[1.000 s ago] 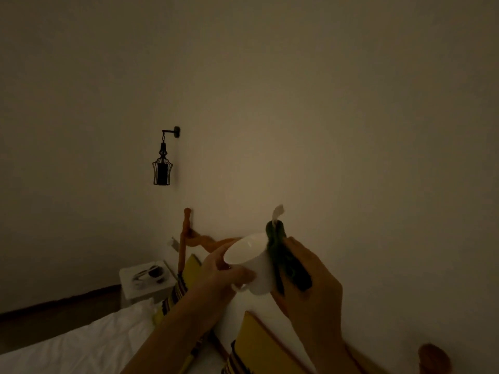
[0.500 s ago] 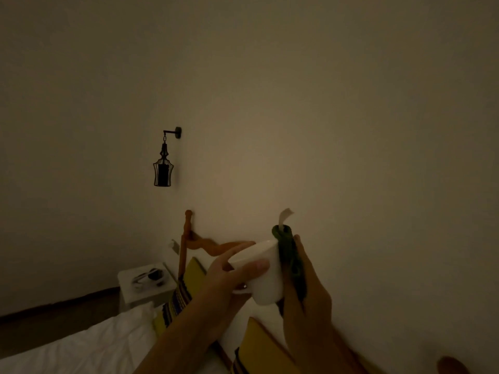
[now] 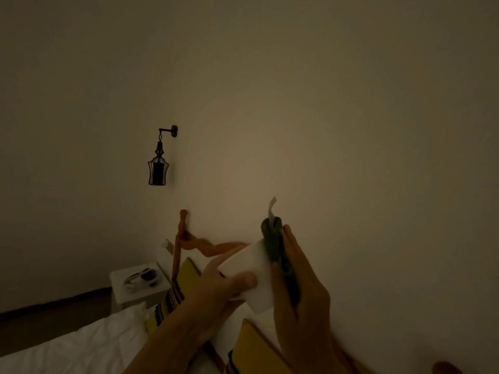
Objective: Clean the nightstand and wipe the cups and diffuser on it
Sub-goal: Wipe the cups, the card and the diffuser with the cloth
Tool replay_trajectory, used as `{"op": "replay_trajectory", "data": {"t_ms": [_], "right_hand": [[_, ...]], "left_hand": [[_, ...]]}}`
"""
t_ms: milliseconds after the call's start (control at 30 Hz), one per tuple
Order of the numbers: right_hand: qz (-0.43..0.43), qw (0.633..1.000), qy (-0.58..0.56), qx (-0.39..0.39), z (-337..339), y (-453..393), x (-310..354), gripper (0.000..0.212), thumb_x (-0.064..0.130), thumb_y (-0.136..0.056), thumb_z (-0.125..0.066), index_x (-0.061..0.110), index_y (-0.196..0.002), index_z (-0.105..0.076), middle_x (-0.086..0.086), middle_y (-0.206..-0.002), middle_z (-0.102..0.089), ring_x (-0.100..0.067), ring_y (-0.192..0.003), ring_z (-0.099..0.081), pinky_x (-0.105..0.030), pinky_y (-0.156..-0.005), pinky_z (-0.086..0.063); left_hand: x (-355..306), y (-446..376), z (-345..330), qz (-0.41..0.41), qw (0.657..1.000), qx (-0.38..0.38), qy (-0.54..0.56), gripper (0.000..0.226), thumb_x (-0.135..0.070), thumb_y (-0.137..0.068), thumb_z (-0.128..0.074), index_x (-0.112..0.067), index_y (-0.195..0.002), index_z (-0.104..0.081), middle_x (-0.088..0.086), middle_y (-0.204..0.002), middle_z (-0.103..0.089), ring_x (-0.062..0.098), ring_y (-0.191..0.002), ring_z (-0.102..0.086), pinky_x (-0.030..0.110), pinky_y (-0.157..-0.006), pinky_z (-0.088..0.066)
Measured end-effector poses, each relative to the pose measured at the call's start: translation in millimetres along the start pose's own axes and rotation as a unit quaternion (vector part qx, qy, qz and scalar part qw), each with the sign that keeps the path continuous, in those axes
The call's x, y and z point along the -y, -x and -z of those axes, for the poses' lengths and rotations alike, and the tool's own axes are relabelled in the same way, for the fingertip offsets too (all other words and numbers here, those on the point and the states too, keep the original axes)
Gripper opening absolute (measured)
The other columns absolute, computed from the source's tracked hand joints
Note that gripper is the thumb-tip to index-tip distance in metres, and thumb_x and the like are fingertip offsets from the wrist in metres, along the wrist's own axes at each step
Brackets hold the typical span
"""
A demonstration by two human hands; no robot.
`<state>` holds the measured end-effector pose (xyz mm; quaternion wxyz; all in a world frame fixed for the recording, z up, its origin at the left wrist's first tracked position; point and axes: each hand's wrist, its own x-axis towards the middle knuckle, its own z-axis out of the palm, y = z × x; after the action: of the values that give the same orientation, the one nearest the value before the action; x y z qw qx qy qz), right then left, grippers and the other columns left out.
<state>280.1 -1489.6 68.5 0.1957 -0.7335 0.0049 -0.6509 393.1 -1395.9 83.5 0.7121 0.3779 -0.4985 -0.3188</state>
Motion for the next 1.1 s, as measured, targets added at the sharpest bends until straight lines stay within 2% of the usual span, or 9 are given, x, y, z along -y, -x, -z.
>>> {"op": "replay_trajectory", "data": {"t_ms": [233, 300, 400, 467, 567, 767, 900, 1000, 1100], "right_hand": [[0.116, 0.987, 0.089, 0.066, -1, 12, 0, 0.045, 0.037, -0.101, -0.044, 0.018, -0.142, -0.052, 0.009, -0.153, -0.044, -0.020, -0.142, -0.042, -0.039, -0.106, -0.048], [-0.028, 0.998, -0.043, 0.020, 1, 1, 1, 0.035, 0.033, -0.095, -0.055, 0.034, -0.129, -0.061, 0.024, -0.127, -0.064, -0.007, -0.123, -0.060, -0.019, -0.091, -0.054], [-0.192, 0.969, -0.154, 0.011, -1, -1, 3, 0.036, 0.047, -0.088, -0.055, 0.051, -0.124, -0.060, 0.021, -0.116, -0.070, -0.006, -0.107, -0.068, -0.028, -0.082, -0.060], [-0.106, 0.990, -0.094, 0.005, -1, 5, 12, 0.045, 0.046, -0.095, -0.052, 0.043, -0.140, -0.051, 0.020, -0.141, -0.056, -0.004, -0.128, -0.055, -0.029, -0.101, -0.051], [0.050, 0.998, 0.032, 0.003, -4, 17, 1, 0.048, 0.038, -0.102, -0.046, 0.017, -0.145, -0.050, 0.006, -0.156, -0.041, -0.017, -0.140, -0.044, -0.031, -0.107, -0.047], [0.080, 0.992, 0.093, -0.012, -1, 21, -11, 0.049, 0.029, -0.096, -0.056, 0.009, -0.141, -0.051, -0.008, -0.155, -0.041, -0.033, -0.138, -0.042, -0.043, -0.101, -0.051], [0.094, 0.993, 0.066, -0.029, -2, 23, -5, 0.045, 0.035, -0.100, -0.050, 0.009, -0.136, -0.056, -0.007, -0.151, -0.046, -0.029, -0.137, -0.045, -0.034, -0.106, -0.048], [-0.103, 0.986, -0.121, -0.057, 4, 8, 5, 0.037, 0.040, -0.097, -0.057, 0.022, -0.129, -0.063, 0.006, -0.128, -0.068, -0.009, -0.119, -0.063, -0.020, -0.089, -0.055], [-0.292, 0.913, -0.279, -0.058, 5, 2, 1, 0.026, 0.048, -0.087, -0.061, 0.038, -0.111, -0.067, 0.014, -0.098, -0.075, -0.007, -0.087, -0.072, -0.018, -0.062, -0.057]], "left_hand": [[5, -2, 4, -0.006, 0.999, -0.053, -0.011, 0.040, -0.029, -0.056, -0.088, -0.024, -0.094, -0.078, 0.010, -0.097, -0.074, 0.026, -0.093, -0.072, 0.035, -0.078, -0.059], [2, -1, 3, -0.007, 0.999, -0.026, -0.036, 0.053, -0.028, -0.053, -0.087, -0.023, -0.105, -0.075, 0.013, -0.104, -0.071, 0.030, -0.099, -0.069, 0.042, -0.083, -0.059], [-1, -6, -1, -0.019, 0.999, -0.006, -0.043, 0.079, -0.035, -0.044, -0.096, -0.016, -0.117, -0.070, 0.018, -0.110, -0.068, 0.035, -0.102, -0.067, 0.046, -0.082, -0.058], [-6, -10, -1, -0.024, 0.999, -0.003, -0.026, 0.076, -0.047, -0.038, -0.098, -0.018, -0.104, -0.076, 0.009, -0.097, -0.073, 0.027, -0.092, -0.071, 0.039, -0.076, -0.060], [-7, -12, 1, -0.028, 0.998, -0.034, -0.050, 0.082, -0.054, -0.040, -0.095, -0.011, -0.106, -0.071, 0.008, -0.092, -0.072, 0.027, -0.089, -0.069, 0.042, -0.080, -0.057], [7, -8, -3, 0.007, 0.999, -0.047, 0.007, 0.064, -0.044, -0.062, -0.089, -0.013, -0.116, -0.071, 0.010, -0.106, -0.072, 0.028, -0.102, -0.068, 0.036, -0.085, -0.057], [10, -8, -4, 0.005, 0.998, 0.016, 0.066, 0.052, -0.037, -0.057, -0.094, -0.024, -0.104, -0.077, 0.005, -0.106, -0.074, 0.025, -0.103, -0.070, 0.037, -0.086, -0.057], [12, -8, -6, -0.002, 0.998, 0.020, 0.054, 0.059, -0.041, -0.045, -0.097, -0.033, -0.100, -0.077, 0.000, -0.103, -0.076, 0.023, -0.101, -0.072, 0.034, -0.080, -0.059], [8, -12, -9, -0.008, 1.000, 0.010, 0.003, 0.083, -0.040, -0.042, -0.098, -0.025, -0.119, -0.069, 0.008, -0.112, -0.072, 0.031, -0.110, -0.067, 0.041, -0.087, -0.057]]}}
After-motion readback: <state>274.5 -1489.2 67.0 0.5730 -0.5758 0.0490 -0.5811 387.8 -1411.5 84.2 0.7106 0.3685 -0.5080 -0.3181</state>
